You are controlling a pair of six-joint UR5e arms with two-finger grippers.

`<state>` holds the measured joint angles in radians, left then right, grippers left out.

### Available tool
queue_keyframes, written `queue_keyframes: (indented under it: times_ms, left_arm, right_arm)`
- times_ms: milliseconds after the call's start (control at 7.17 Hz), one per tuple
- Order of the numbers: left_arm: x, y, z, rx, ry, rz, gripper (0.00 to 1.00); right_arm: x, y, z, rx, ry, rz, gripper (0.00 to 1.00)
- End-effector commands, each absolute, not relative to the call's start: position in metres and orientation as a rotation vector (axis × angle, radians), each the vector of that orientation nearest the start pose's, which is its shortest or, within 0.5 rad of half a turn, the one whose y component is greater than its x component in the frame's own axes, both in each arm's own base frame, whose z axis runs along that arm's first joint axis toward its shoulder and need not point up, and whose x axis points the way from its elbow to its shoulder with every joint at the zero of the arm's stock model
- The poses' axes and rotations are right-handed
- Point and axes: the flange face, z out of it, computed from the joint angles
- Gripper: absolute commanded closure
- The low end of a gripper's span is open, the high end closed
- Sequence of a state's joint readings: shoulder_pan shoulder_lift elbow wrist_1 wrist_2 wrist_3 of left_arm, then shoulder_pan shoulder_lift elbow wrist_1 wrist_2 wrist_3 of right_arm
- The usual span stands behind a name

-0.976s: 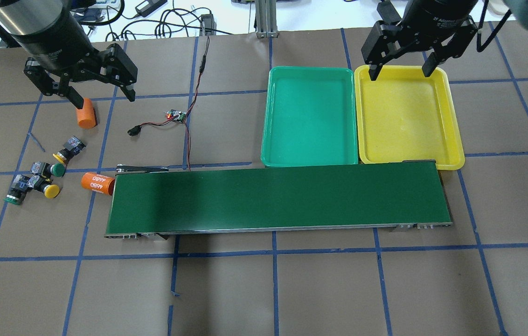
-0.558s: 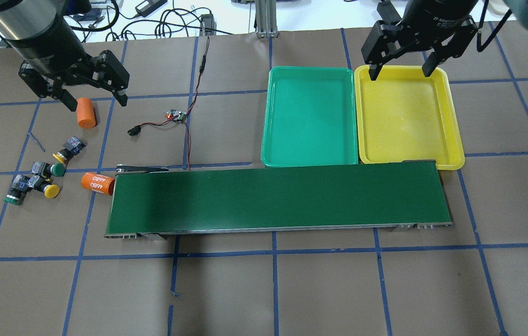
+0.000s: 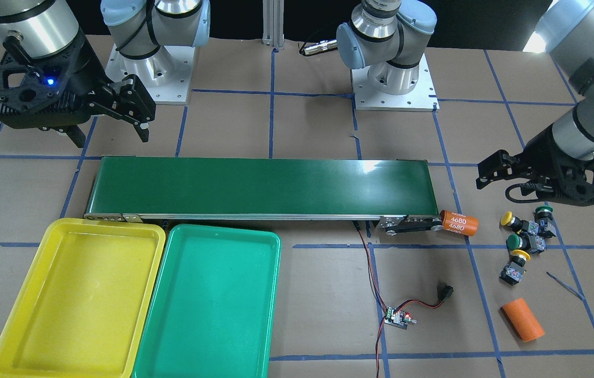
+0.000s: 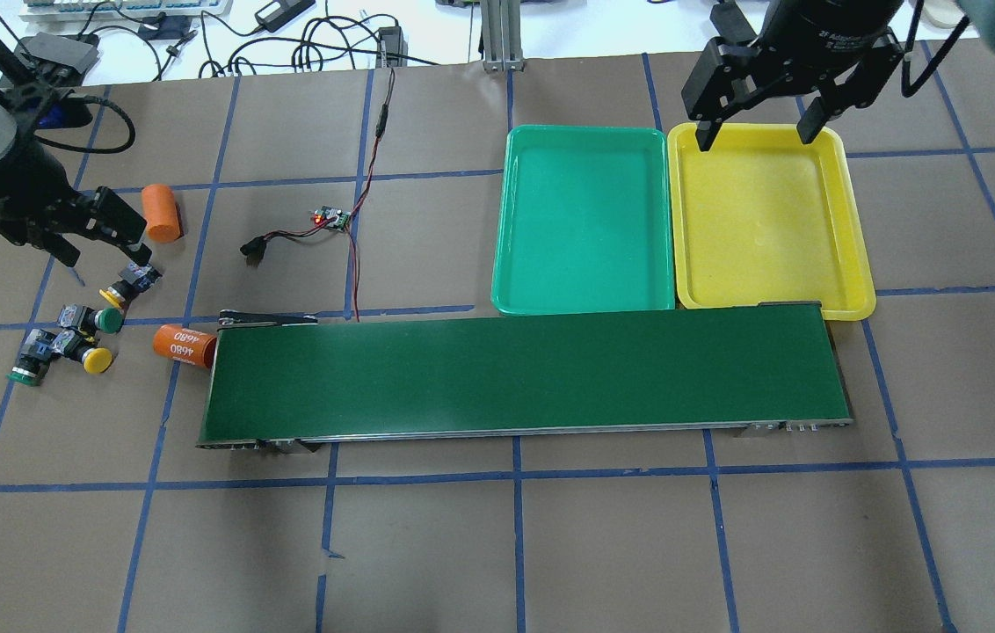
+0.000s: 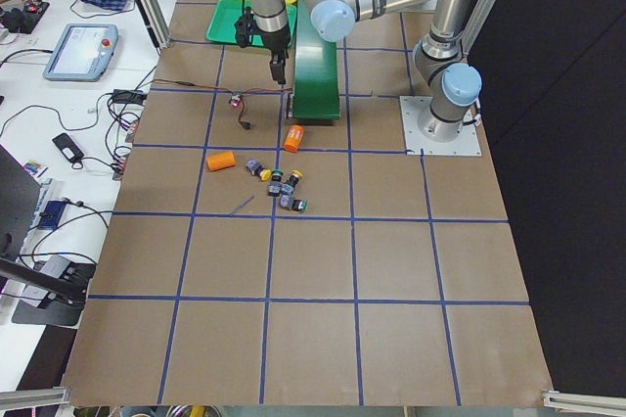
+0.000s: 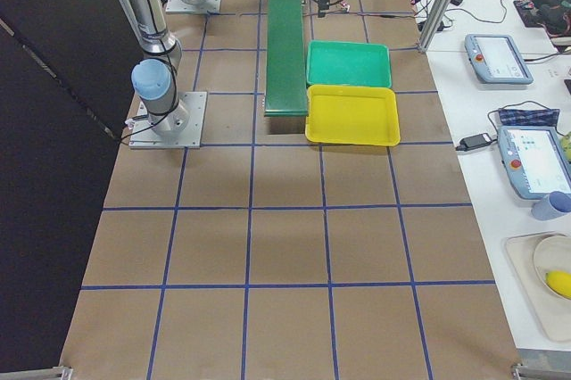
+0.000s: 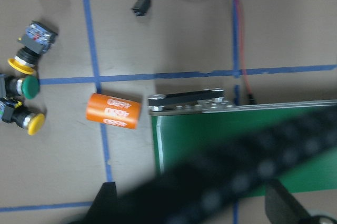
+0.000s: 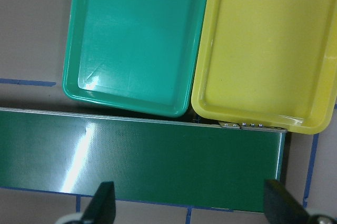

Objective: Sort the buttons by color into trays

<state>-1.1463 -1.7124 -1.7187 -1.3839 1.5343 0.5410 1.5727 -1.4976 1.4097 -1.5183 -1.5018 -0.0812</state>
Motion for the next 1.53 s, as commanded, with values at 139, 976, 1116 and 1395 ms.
queue_keyframes:
  times_ms: [139,976,1116,1395]
  left_arm:
    - [0.126,-0.515,0.279,0.261,3.248,0.078,0.0]
    - [0.123,-0.531,0.214,0.321,3.397,0.129,0.0]
    - [0.121,-0.527,0.207,0.32,3.403,0.156,0.0]
    - [0.121,-0.525,0.198,0.282,3.411,0.182,0.0]
  right_arm:
    - [0.143,-0.522,0.529,-0.132,3.071,-0.07,0.0]
    - [0.142,-0.52,0.526,-0.131,3.072,-0.044,0.0]
    - [0.142,-0.52,0.526,-0.131,3.071,-0.044,0.0]
    - [0.142,-0.52,0.526,-0.131,3.072,-0.042,0.0]
